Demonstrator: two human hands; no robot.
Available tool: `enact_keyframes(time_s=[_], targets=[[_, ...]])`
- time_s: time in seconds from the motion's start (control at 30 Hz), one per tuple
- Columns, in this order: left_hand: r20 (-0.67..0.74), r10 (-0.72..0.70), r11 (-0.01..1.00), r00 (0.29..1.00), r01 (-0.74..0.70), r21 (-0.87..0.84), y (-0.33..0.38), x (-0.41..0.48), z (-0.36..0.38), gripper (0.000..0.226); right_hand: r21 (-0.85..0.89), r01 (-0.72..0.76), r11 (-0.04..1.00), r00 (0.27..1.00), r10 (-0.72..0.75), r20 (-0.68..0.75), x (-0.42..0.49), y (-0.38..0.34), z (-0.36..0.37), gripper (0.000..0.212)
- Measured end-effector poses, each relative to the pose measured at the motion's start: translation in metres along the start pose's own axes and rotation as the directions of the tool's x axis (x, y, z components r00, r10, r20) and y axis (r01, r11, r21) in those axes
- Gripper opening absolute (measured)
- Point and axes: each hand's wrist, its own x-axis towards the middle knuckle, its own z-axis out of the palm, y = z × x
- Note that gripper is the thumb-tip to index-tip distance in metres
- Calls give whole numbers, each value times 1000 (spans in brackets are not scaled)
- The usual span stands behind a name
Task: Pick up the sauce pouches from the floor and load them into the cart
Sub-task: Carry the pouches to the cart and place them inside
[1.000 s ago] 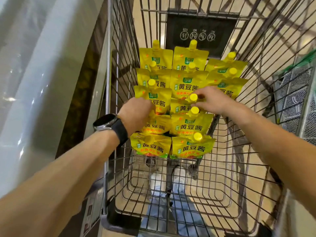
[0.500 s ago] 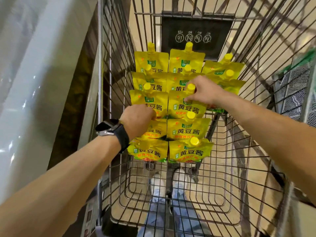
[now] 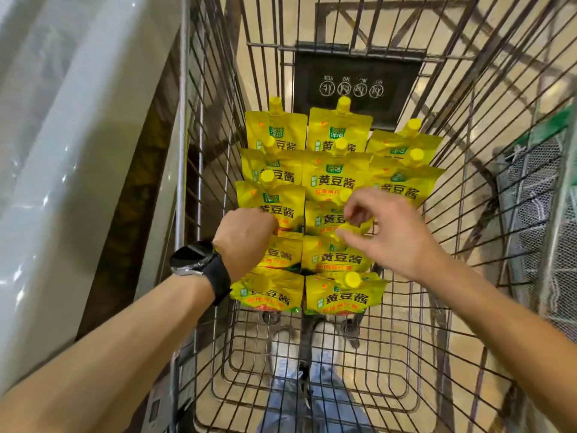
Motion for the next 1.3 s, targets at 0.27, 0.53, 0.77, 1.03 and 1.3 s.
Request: enact_keyframes(time_s=[0.27,0.53,0.77,1.03,1.3], targets=[[47,55,975,997,-64,214,-3,8,-15,37,-310,-40,950,965,117,233,7,7,27,38],[-121,89,994,989,-96,-58,0,-15,-12,37,-118,-55,992,998,59,30,-16,8,18,23],[-37,318,936,947,-320,-144,12,-79,3,40,-233,-108,966,892,198,406,-67,-5,26,47],[108,140,983,984,-152,105,8,-66,8,38,-204,-161,966,933,216,287,-60,-15,45,21],[123,101,994,987,-106,31,26,-65,14,36,-264,-200,944,925,271,265,-73,-20,48,42]])
